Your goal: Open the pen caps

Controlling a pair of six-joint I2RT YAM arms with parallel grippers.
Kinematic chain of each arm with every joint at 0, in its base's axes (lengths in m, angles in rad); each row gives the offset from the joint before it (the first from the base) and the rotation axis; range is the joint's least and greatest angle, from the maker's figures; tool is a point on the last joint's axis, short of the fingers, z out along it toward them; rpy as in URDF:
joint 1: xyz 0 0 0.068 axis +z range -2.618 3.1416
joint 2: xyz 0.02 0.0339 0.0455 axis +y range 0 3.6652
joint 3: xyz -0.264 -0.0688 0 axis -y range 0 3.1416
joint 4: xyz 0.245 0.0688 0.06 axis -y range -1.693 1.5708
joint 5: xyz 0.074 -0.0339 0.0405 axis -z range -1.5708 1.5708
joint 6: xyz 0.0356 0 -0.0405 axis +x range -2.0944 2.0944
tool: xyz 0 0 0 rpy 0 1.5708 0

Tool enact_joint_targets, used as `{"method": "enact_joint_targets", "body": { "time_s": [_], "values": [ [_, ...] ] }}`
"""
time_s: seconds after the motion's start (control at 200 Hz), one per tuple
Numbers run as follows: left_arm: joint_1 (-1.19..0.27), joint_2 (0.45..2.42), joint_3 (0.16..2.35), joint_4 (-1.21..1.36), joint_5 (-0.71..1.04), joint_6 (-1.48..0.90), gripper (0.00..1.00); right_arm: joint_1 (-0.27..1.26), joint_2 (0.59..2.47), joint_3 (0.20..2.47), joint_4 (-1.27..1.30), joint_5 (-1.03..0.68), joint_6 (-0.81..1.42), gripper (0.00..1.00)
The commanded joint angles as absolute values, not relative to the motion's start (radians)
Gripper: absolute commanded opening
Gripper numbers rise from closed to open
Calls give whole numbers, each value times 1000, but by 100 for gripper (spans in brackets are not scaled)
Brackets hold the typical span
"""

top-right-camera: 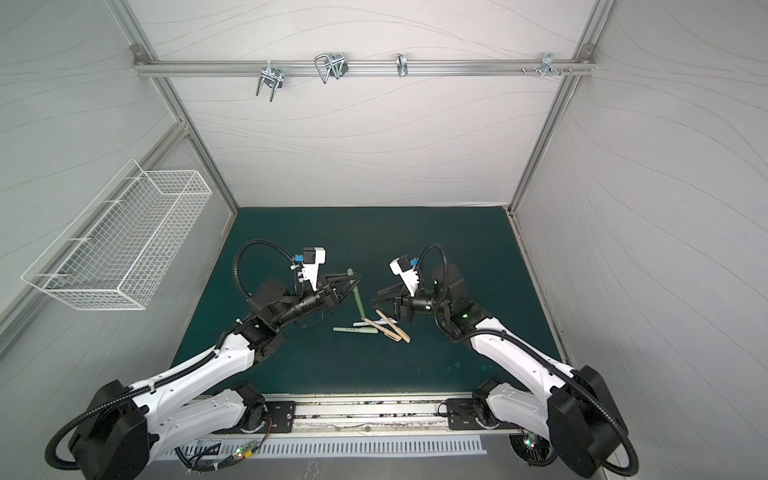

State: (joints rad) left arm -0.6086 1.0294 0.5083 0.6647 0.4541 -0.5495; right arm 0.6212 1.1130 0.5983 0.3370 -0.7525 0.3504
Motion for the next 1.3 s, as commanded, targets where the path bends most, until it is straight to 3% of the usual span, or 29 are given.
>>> {"method": "enact_joint_targets", "body": {
  "time_s": [0.0,0.415,0.81,0.91,1.025,1.11,1.215,1.295],
  "values": [
    [-619,1028,508,741,493,-516,0,623,1142,583,478,-829,393,47],
    [-638,1028,522,712,512,-483,0,695,1189,576,584,-882,383,44],
    [-650,1035,520,753,545,-494,0,744,1228,601,568,-856,378,34],
    [-653,1034,519,754,545,-495,0,756,1238,604,566,-841,373,26],
    [-653,1025,519,747,540,-495,0,758,1223,600,549,-820,356,7],
    [-653,1013,517,731,522,-493,14,758,1201,595,522,-789,337,0],
    [-653,1002,516,703,493,-482,33,758,1166,594,454,-706,299,0],
    [-652,1002,517,695,485,-477,38,760,1135,592,397,-619,274,0]
  ]
}}
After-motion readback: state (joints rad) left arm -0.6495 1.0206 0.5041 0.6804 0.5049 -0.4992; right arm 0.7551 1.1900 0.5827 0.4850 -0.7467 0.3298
